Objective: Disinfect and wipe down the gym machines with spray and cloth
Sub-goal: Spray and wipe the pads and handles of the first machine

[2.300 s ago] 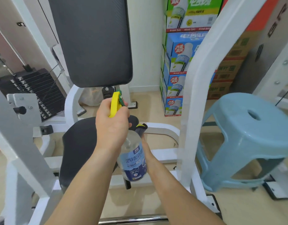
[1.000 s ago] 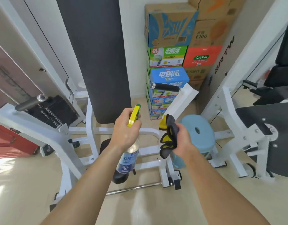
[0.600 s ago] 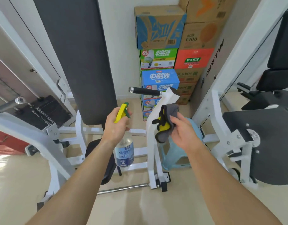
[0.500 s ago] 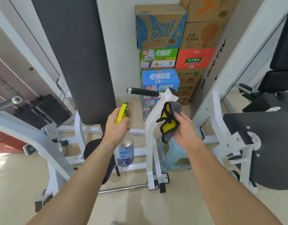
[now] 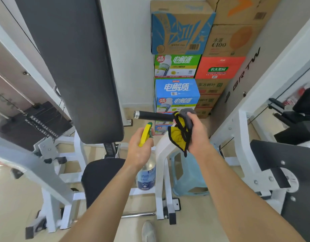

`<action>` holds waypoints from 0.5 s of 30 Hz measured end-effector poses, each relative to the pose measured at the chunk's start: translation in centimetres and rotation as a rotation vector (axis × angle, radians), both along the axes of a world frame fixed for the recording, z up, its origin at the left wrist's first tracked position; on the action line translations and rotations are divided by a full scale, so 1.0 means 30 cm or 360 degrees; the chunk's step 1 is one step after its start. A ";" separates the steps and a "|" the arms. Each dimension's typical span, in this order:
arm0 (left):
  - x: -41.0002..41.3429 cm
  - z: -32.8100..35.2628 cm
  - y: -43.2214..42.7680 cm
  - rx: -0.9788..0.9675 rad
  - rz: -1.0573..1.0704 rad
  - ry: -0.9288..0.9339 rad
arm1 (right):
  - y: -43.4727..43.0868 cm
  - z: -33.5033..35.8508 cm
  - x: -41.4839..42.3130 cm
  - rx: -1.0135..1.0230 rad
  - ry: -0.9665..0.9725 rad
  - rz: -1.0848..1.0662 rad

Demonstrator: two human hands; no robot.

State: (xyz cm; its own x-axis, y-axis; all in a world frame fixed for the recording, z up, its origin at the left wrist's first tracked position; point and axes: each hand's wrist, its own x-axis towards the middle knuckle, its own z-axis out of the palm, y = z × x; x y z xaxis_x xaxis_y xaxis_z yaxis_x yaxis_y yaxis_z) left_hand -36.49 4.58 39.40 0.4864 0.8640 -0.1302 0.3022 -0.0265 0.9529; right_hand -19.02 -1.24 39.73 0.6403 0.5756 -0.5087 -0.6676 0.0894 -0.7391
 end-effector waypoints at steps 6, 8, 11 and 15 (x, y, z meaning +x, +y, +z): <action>0.077 -0.025 0.065 -0.0068 0.0022 0.0047 | 0.140 0.016 0.100 -0.0048 -0.0162 -0.0060; 0.090 -0.030 0.069 -0.0092 0.0044 0.0066 | 0.164 0.002 0.124 -0.0074 -0.0156 -0.0049; 0.102 -0.047 0.069 -0.0146 0.0105 0.0113 | 0.186 -0.019 0.146 -0.0121 -0.0151 0.0023; 0.109 -0.061 0.048 -0.0201 0.0237 0.0161 | 0.205 -0.062 0.161 -0.0185 -0.0138 0.0121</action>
State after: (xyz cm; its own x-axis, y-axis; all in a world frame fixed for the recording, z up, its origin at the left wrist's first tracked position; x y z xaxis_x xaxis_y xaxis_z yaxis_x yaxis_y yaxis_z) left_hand -33.23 6.02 37.58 0.3334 0.8991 -0.2838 0.3881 0.1435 0.9104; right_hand -14.18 4.92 37.85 0.6414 0.5644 -0.5197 -0.6026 -0.0487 -0.7966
